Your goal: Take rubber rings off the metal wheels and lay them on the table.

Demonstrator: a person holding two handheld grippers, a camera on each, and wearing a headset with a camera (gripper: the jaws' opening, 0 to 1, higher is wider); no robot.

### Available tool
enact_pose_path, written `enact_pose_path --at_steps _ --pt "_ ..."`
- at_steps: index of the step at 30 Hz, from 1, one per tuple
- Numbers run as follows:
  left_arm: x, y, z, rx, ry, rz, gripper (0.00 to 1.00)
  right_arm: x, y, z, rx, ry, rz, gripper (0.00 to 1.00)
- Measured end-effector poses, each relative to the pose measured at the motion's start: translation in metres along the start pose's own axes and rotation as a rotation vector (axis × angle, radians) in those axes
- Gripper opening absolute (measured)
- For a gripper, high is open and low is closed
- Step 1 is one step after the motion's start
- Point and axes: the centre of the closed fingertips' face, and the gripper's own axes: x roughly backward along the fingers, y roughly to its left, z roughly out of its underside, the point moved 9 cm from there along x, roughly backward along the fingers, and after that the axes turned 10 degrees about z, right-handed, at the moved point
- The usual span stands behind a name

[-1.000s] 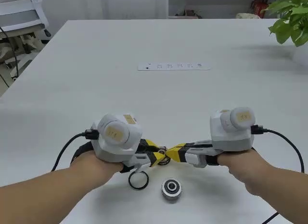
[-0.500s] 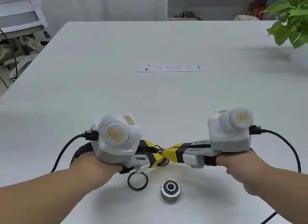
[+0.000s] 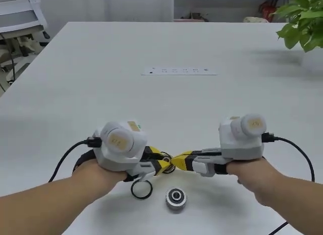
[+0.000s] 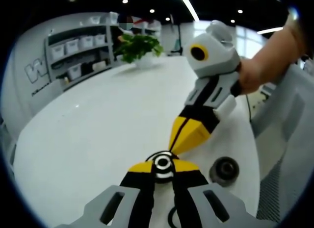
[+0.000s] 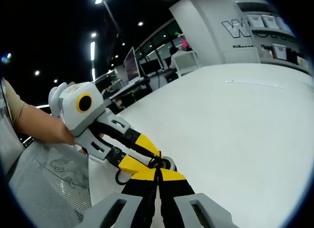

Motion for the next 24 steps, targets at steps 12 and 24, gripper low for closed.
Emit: enact_pose_path --at_steps 12,24 --pt "0.009 -0.002 0.001 -0.017 0.007 0.033 0.2 0.002 -0.002 0.0 -0.014 -0.007 0.004 0.0" --pt "0.03 -0.005 -0.002 -0.025 -0.02 0.049 0.32 0.008 -0.001 -0.005 -0.057 -0.033 -0.005 0.0"
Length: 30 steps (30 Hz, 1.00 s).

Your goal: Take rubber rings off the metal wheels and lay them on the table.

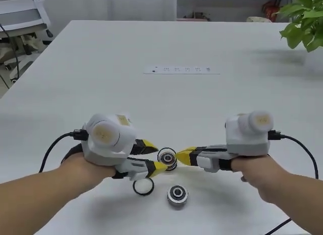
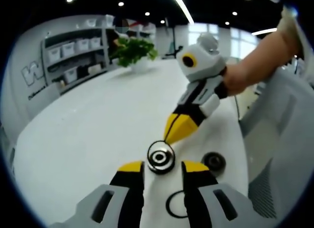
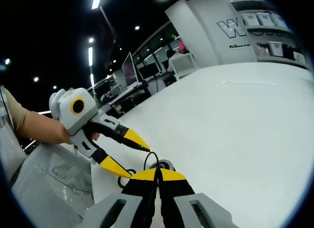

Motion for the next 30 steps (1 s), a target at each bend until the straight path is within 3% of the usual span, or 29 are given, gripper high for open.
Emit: enact_pose_path --at_steps 12,30 --pt "0.025 -0.006 -0.003 -0.003 -0.04 0.004 0.42 0.001 0.004 -0.004 0.0 -0.005 -0.019 0.0" --pt "0.069 -0.019 -0.001 0.004 -0.094 0.004 0.57 -0.008 0.026 -0.011 0.02 0.021 -0.088 0.0"
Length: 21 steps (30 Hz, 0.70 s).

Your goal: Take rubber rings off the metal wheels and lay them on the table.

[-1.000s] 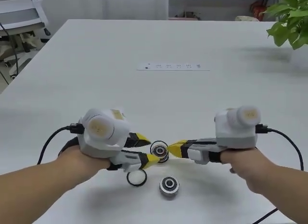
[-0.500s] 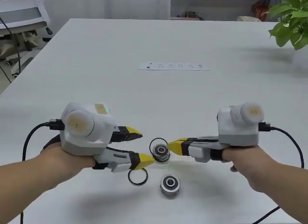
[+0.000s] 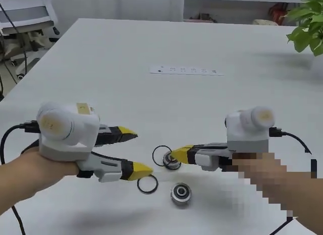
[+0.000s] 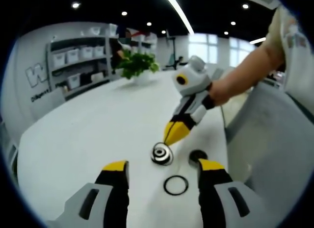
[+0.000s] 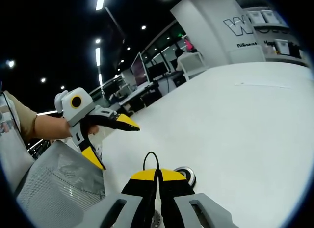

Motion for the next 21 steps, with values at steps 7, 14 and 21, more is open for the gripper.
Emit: enact_pose_path --at_steps 7,14,21 --pt "0.009 -0.007 0.004 0.002 0.002 0.0 0.66 -0.006 0.009 0.003 0.003 0.034 -0.028 0.0" --pt "0.015 -0.01 0.011 0.017 0.005 0.0 0.68 -0.011 0.018 0.006 0.009 0.072 -0.055 0.0" --pt "0.021 -0.011 0.015 0.026 0.009 -0.004 0.72 -0.018 0.024 0.01 0.02 0.111 -0.071 0.0"
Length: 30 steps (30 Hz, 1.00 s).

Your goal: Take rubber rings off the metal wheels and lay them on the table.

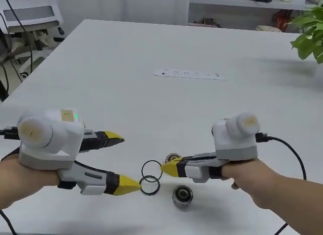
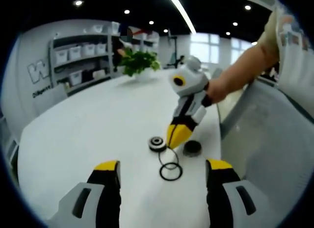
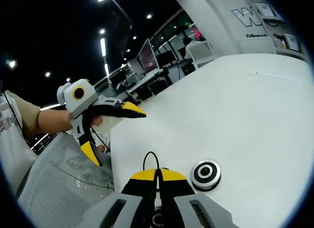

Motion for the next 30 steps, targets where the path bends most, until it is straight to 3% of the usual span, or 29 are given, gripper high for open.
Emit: enact_pose_path --at_steps 10,30 --pt "0.002 -0.002 0.005 0.001 0.013 -0.003 0.8 -0.008 0.0 0.008 -0.003 0.072 0.003 0.0" --pt "0.003 -0.004 0.01 0.019 0.027 0.011 0.84 -0.017 0.0 0.013 0.029 0.114 0.029 0.0"
